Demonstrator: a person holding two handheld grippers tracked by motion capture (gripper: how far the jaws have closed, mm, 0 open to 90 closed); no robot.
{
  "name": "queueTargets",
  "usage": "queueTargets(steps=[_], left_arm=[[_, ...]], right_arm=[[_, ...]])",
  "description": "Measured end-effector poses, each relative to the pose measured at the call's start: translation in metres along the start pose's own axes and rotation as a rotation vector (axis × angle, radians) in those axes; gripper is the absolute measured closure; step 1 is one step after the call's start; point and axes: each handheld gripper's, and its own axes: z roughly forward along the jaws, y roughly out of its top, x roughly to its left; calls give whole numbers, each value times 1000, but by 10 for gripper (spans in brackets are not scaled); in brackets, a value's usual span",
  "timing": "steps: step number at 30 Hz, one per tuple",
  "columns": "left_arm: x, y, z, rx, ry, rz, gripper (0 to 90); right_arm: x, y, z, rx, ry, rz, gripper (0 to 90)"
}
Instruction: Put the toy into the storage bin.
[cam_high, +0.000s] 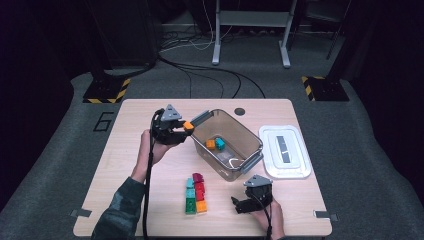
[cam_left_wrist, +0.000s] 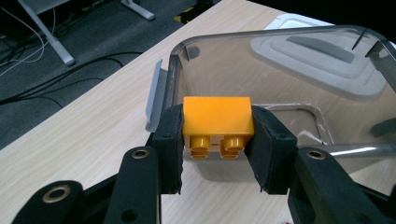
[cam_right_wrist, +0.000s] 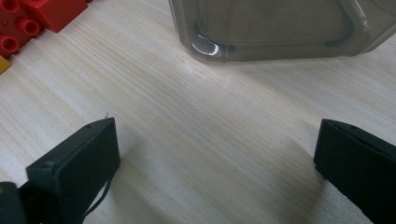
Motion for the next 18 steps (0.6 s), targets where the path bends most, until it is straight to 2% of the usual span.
queueTargets(steps=[18], left_arm=[[3,19,39,38,-38,6,586]], right_arm=[[0,0,0,-1,-1,4,0]])
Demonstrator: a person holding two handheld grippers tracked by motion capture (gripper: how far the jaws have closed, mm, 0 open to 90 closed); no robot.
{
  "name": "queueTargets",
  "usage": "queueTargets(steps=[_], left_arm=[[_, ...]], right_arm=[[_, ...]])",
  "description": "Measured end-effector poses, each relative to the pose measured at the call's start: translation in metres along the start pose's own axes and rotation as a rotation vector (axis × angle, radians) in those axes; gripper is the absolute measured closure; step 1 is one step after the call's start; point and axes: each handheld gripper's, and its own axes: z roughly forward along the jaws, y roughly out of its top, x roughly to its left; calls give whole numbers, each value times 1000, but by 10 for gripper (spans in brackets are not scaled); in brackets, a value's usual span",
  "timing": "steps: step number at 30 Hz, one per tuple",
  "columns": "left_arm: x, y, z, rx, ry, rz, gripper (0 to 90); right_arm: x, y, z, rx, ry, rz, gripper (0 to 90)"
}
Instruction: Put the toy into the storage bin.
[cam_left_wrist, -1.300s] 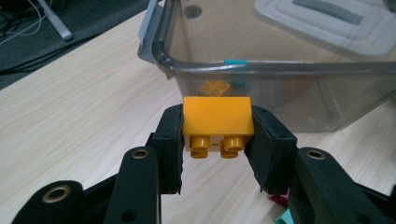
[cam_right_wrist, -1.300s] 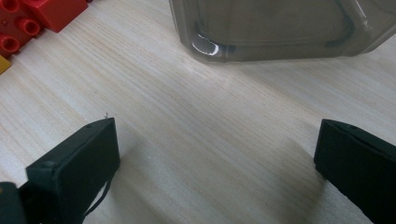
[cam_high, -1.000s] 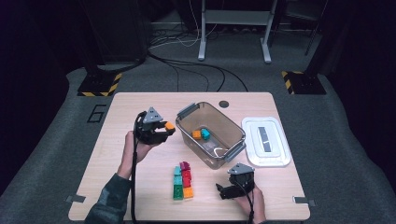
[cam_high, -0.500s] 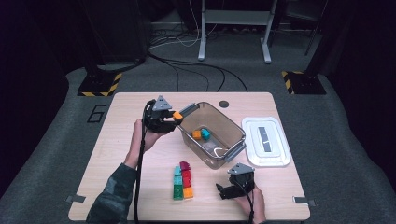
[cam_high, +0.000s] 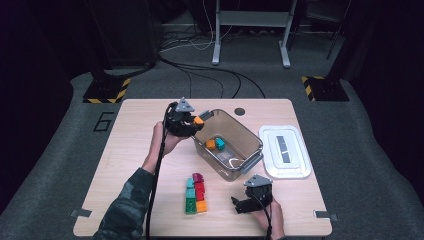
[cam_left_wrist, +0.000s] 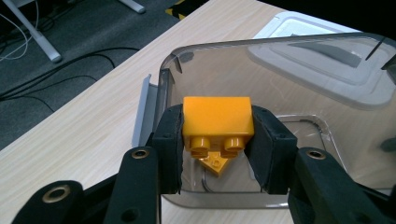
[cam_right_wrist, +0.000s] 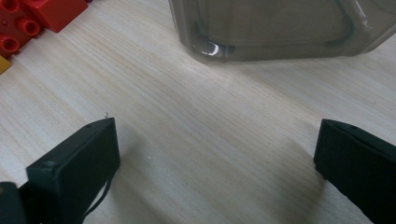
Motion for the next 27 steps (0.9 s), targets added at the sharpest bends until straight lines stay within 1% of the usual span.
queueTargets(steps=[2,6,10,13,16,17,19,21,22,24,27], left_arm=[[-1,1,5,13,-4,5,586],[-2,1,16,33,-9,1,585],[-2,0,27,55,-26,0,585],[-1,-1,34,73,-31,-12,583],[0,-2,36,75,-22,-27,578],[1,-2,37,74,-21,-30,551],[1,-2,36,76,-18,-45,450],[1,-3,34,68,-20,-60,378],[1,-3,32,70,-17,-57,344],[1,-4,27,58,-21,-71,281],[-1,-6,18,40,-12,-66,217]], right_arm=[[0,0,0,0,0,0,0],[0,0,0,0,0,0,0],[0,0,0,0,0,0,0],[0,0,0,0,1,1,0],[0,0,0,0,0,0,0],[0,0,0,0,1,0,0],[0,0,0,0,2,1,0],[0,0,0,0,1,0,0],[0,0,0,0,1,0,0],[0,0,0,0,1,-1,0],[0,0,0,0,2,1,0]])
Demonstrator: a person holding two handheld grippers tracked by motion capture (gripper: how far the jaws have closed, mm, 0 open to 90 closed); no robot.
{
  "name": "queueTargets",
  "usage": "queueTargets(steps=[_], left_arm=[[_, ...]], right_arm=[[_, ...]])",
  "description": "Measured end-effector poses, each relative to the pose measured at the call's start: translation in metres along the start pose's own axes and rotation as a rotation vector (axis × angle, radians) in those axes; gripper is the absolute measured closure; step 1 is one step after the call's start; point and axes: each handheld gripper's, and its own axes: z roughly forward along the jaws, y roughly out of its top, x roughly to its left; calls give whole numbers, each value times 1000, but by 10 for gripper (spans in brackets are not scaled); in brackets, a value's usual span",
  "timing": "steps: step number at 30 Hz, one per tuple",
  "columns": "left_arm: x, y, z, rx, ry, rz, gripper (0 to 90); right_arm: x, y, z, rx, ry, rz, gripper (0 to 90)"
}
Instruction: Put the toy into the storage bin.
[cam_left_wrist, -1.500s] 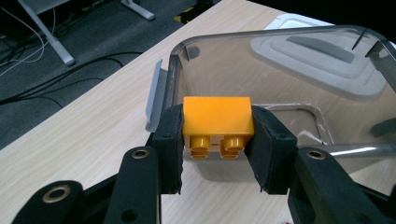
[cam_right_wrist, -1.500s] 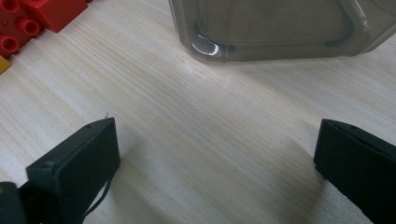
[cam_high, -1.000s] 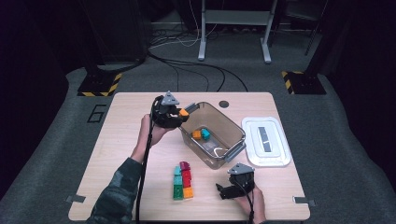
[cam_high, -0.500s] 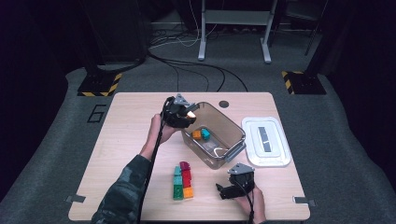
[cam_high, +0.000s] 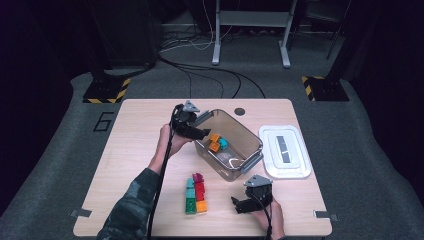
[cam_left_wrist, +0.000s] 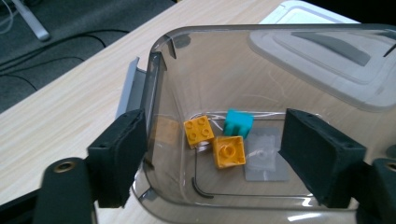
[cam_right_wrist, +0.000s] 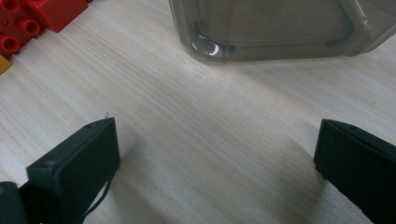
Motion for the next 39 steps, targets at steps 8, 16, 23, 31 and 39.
queueTargets(steps=[8,16,23,31,39], left_arm=[[-2,-14,-23,-37,6,-7,145],[-7,-31,-43,-54,32,0,107],[-12,-52,-55,-51,43,-9,69],[-19,-82,-52,-19,43,-35,32],[-25,-117,-38,46,24,-73,0]], right_arm=[[0,0,0,0,-1,-2,0],[0,0,0,1,1,-5,0],[0,0,0,0,0,-5,0],[0,0,0,0,0,-4,0],[0,0,0,0,0,-4,0]])
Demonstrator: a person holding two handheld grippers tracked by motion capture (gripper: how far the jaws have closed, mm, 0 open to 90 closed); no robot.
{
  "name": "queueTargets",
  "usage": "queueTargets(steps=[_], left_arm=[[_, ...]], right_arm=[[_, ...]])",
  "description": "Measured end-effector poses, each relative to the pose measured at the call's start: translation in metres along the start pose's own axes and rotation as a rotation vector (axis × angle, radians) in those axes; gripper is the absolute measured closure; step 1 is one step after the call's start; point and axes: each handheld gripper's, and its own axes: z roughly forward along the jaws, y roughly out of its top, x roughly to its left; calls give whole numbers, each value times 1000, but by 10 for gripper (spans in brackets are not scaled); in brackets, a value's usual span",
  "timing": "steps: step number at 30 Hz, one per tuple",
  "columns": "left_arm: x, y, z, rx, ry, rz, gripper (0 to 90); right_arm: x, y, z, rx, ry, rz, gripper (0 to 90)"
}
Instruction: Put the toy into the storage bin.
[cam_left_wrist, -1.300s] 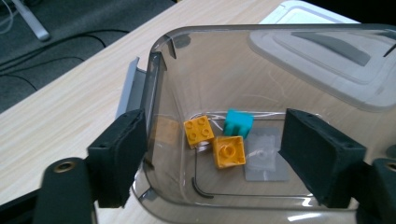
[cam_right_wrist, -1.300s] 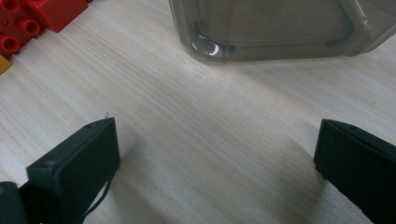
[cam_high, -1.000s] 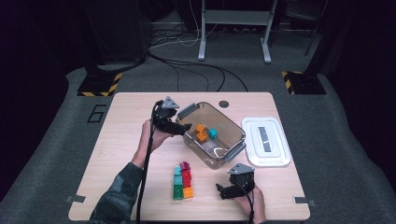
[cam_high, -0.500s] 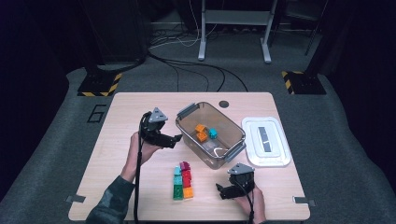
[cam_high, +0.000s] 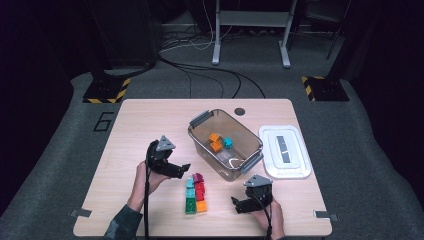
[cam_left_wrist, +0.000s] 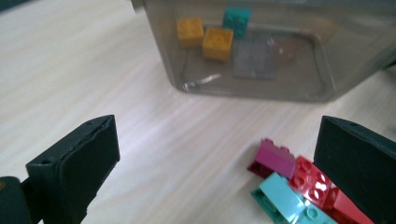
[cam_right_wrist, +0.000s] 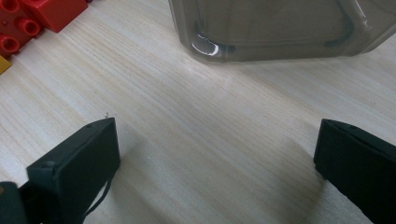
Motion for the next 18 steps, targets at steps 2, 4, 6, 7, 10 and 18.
queueTargets(steps=[2,4,6,7,10,18], left_arm=[[-3,-7,6,11,-15,-7,0],[-9,-15,14,31,-36,-16,0],[-15,-22,21,59,-49,-11,14],[-17,-25,24,60,-62,-17,30],[-21,-31,31,87,-82,-19,95],[-20,-41,34,71,-138,-35,365]], right_arm=[[0,0,0,-2,-3,-2,0],[0,0,0,-4,-6,5,0],[0,0,0,-4,-4,4,0],[0,0,0,-4,-4,4,0],[0,0,0,-4,-4,4,0],[0,0,0,-4,-5,5,0]])
